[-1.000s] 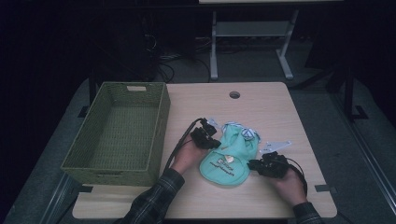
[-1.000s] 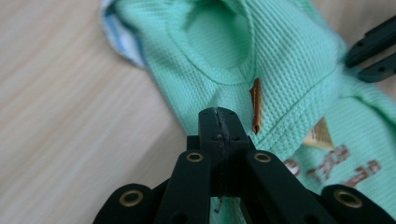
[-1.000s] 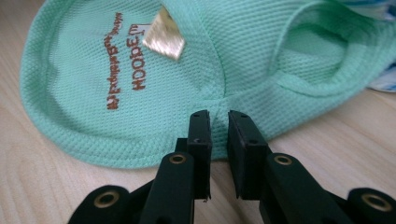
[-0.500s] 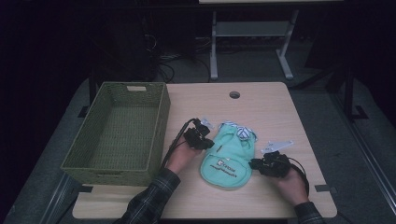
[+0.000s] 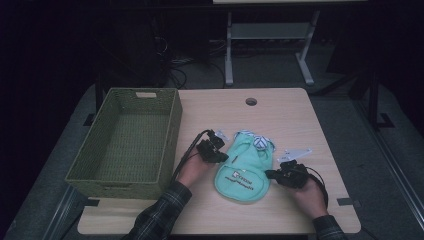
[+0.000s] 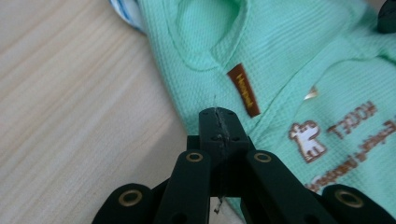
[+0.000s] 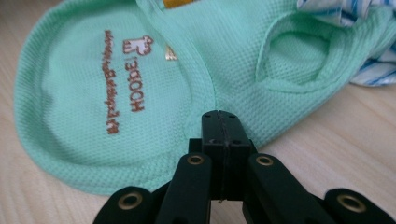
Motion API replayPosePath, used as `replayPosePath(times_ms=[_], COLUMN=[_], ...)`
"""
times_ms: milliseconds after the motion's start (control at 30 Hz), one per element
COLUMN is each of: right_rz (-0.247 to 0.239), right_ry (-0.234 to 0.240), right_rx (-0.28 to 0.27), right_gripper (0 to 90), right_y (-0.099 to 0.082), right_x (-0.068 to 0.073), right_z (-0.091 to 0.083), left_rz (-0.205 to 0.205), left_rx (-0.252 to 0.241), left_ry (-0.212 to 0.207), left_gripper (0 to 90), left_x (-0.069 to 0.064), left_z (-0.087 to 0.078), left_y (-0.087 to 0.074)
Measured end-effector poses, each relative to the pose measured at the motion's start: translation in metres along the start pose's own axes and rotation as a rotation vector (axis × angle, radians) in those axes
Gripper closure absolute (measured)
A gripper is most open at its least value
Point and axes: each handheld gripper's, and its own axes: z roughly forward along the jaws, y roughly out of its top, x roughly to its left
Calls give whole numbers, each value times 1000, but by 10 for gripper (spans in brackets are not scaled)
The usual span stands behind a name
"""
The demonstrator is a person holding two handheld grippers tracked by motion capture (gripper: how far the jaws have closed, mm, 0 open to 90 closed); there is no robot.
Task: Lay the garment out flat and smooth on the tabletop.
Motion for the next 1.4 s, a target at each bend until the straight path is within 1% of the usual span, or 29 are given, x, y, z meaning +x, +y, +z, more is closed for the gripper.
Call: replayPosePath(times_ms=[67,167,233,267,367,400,433,533,567,600,633,667,700,767,800,833,867,900,933,967,1000,1033,1067,1200,1233,1300,1333,1367,1400], right_rz=[-2,-4,-1,0,-1,6,3,7,7,6,6,6,8,4,4,3,9,12,12,16,16,22,22,17,18,11,15,15,6], right_ry=[-6,-10,-7,-13,-18,-21,-24,-33,-33,-41,-41,-44,-47,-47,-47,-49,-49,-46,-46,-49,-49,-50,-50,-49,-51,-49,-48,-48,-48], right_rx=[9,18,14,17,18,17,17,18,18,15,15,14,14,12,12,12,14,12,12,5,5,3,3,-3,-3,-9,-5,-5,-8], right_gripper=[898,899,898,899,898,898,898,898,898,899,899,899,899,899,899,899,899,899,899,899,899,899,899,899,899,899,898,898,899], right_y=[-1,-1,-2,-2,-2,-2,-2,0,0,1,1,3,4,6,6,8,9,10,10,13,13,15,15,22,24,26,28,28,29], right_x=[-1,-2,-4,-4,-6,-7,-8,-12,-12,-15,-15,-18,-19,-22,-22,-24,-25,-27,-27,-30,-30,-33,-33,-38,-39,-40,-40,-40,-41], right_z=[2,3,3,2,2,2,2,3,3,3,3,5,5,7,7,8,9,10,10,12,12,15,15,20,23,25,26,26,27], left_rz=[-11,-11,-14,-12,-20,-26,-26,0,0,5,5,15,15,9,9,17,13,26,26,23,23,20,20,37,46,57,68,68,74], left_rx=[7,7,8,14,11,6,6,25,25,30,30,34,34,24,24,25,23,29,29,27,27,18,18,24,21,21,26,26,27], left_ry=[-2,-3,-7,-15,-23,-32,-32,-38,-38,-46,-46,-52,-52,-66,-66,-70,-79,-80,-80,-91,-91,-106,-106,-138,-161,-183,-190,-190,-196], left_gripper=[897,897,897,897,897,897,897,897,897,897,897,897,897,897,897,897,897,897,897,897,897,897,897,897,897,897,897,897,897], left_x=[1,1,0,-1,-4,-8,-8,-17,-17,-21,-21,-25,-25,-32,-32,-34,-38,-39,-39,-44,-44,-49,-49,-60,-67,-73,-76,-76,-80], left_z=[4,3,3,1,1,-1,-1,-4,-4,-6,-6,-7,-7,-8,-8,-8,-8,-9,-9,-9,-9,-8,-8,-7,-5,-3,-3,-3,-2], left_y=[-2,-3,-4,-6,-8,-11,-11,-15,-15,-18,-18,-20,-20,-23,-23,-24,-25,-26,-26,-27,-27,-28,-28,-29,-28,-27,-26,-26,-25])
